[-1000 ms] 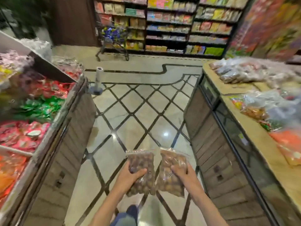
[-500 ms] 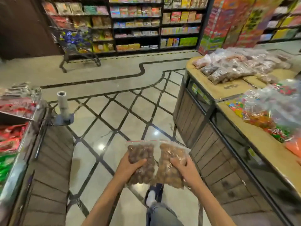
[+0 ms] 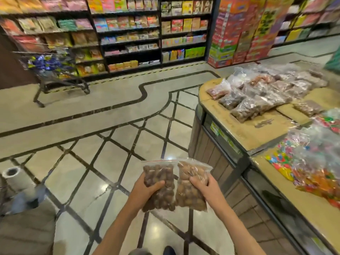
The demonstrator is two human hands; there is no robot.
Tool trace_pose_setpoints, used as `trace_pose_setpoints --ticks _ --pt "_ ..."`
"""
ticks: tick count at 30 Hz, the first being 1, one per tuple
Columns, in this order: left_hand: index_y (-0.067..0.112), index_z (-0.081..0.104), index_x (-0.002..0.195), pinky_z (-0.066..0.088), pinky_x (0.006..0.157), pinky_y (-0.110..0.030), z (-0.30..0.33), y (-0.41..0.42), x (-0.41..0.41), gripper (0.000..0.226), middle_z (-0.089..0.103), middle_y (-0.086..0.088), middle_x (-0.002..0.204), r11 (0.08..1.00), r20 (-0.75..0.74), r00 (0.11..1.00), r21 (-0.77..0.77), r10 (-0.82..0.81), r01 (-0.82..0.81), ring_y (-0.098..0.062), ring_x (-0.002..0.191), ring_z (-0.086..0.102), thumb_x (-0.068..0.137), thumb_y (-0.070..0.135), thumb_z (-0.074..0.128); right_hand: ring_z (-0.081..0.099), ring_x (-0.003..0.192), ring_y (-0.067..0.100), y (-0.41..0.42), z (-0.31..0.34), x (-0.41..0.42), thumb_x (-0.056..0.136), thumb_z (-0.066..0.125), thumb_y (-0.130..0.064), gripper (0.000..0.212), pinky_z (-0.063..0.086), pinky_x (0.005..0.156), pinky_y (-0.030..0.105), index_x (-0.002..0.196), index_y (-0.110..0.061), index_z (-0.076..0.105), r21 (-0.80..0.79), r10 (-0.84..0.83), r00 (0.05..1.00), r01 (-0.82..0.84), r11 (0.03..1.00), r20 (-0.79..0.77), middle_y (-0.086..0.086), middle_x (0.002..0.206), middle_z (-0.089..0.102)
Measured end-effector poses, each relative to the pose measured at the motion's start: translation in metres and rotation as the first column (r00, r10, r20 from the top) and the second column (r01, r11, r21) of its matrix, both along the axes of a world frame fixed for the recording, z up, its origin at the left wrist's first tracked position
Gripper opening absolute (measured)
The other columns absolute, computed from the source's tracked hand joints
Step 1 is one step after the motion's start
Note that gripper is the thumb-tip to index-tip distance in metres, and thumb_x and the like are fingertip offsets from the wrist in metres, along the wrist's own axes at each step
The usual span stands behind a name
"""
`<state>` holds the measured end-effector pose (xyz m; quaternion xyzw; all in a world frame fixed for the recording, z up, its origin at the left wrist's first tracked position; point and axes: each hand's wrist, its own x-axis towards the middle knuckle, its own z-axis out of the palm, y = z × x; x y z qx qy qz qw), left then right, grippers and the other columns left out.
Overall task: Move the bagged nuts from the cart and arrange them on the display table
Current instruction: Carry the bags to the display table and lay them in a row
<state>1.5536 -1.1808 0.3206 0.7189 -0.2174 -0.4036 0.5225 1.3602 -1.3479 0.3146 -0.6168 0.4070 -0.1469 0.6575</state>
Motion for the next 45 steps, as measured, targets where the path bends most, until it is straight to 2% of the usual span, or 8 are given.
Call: trace_pose_setpoints --ticks 3,7,12,17,24,37,42,45 --pt "0.030 0.056 0.139 0.057 0.102 -0.037 -0.002 -0.061 0.036 0.062 0.070 0.007 0.127 0.998 0.013 0.998 0.008 -0.060 0.060 -0.014 0.118 0.067 0.085 0.033 0.086 0.080 0.099 0.016 -0.046 0.002 0.023 0.090 0.080 -0.042 0.046 0.064 0.092 0.043 0.131 -0.027 0.064 -0.012 -0.090 0.996 0.090 0.996 -0.014 -0.005 0.112 0.081" --pt "0.030 0.062 0.133 0.061 0.096 -0.036 -0.013 -0.146 0.083 0.059 0.077 0.005 0.121 0.988 -0.021 0.988 0.018 -0.156 0.156 -0.015 0.113 0.074 0.081 0.035 0.090 0.080 0.095 0.010 -0.107 -0.005 0.050 0.092 0.079 -0.041 0.042 0.064 0.082 0.029 0.128 -0.026 0.065 -0.028 -0.221 0.974 0.220 0.975 -0.042 -0.007 0.106 0.082" --pt "0.032 0.063 0.129 0.062 0.094 -0.035 -0.027 -0.261 0.138 0.054 0.077 0.008 0.116 0.945 -0.008 0.945 0.012 -0.328 0.328 -0.012 0.107 0.075 0.082 0.035 0.089 0.067 0.125 0.014 -0.181 -0.022 0.085 0.070 0.082 -0.079 0.103 0.054 0.110 0.047 0.154 -0.030 0.048 -0.056 -0.394 0.914 0.390 0.919 -0.095 -0.007 0.142 0.067" --pt "0.030 0.062 0.128 0.063 0.095 -0.040 -0.035 -0.376 0.195 0.054 0.078 0.003 0.118 0.860 -0.016 0.859 -0.004 -0.511 0.511 -0.015 0.106 0.076 0.082 0.033 0.091 0.050 0.144 0.018 -0.237 -0.014 0.129 0.068 0.079 -0.081 0.116 0.044 0.116 0.042 0.163 -0.029 0.038 -0.094 -0.574 0.814 0.567 0.818 -0.083 -0.005 0.160 0.050" --pt "0.028 0.058 0.134 0.059 0.080 -0.017 -0.023 -0.507 0.233 0.055 0.076 0.009 0.121 0.700 0.013 0.700 -0.037 -0.714 0.714 -0.002 0.105 0.074 0.087 0.031 0.087 0.042 0.150 0.022 -0.303 0.002 0.175 0.091 0.075 -0.054 0.088 0.037 0.114 0.038 0.163 -0.026 0.034 -0.068 -0.728 0.680 0.725 0.685 -0.084 -0.001 0.164 0.043" --pt "0.036 0.056 0.133 0.057 0.105 -0.046 -0.054 -0.715 0.232 0.060 0.074 0.013 0.125 0.510 0.072 0.511 -0.025 -0.857 0.860 -0.007 0.115 0.072 0.083 0.032 0.090 0.045 0.138 0.014 -0.443 -0.022 0.187 0.092 0.078 -0.043 0.087 0.036 0.109 0.032 0.164 -0.020 0.033 0.005 -0.861 0.506 0.862 0.506 -0.052 0.000 0.162 0.045" --pt "0.034 0.054 0.137 0.052 0.110 -0.037 -0.056 -0.783 0.208 0.059 0.068 0.014 0.130 0.438 0.166 0.432 -0.004 -0.886 0.899 0.001 0.116 0.067 0.088 0.021 0.086 0.033 0.156 0.025 -0.487 -0.034 0.177 0.089 0.076 -0.056 0.102 0.030 0.124 0.047 0.168 -0.023 0.021 -0.010 -0.873 0.473 0.879 0.478 -0.122 0.001 0.172 0.031" --pt "0.030 0.050 0.143 0.046 0.106 -0.032 -0.067 -0.804 0.197 0.060 0.049 0.001 0.127 0.458 0.315 0.409 0.098 -0.856 0.884 -0.010 0.113 0.054 0.092 0.033 0.081 0.031 0.157 0.024 -0.507 -0.040 0.173 0.092 0.074 -0.050 0.097 0.030 0.124 0.046 0.167 -0.020 0.021 -0.027 -0.884 0.447 0.890 0.455 -0.140 -0.001 0.171 0.031"
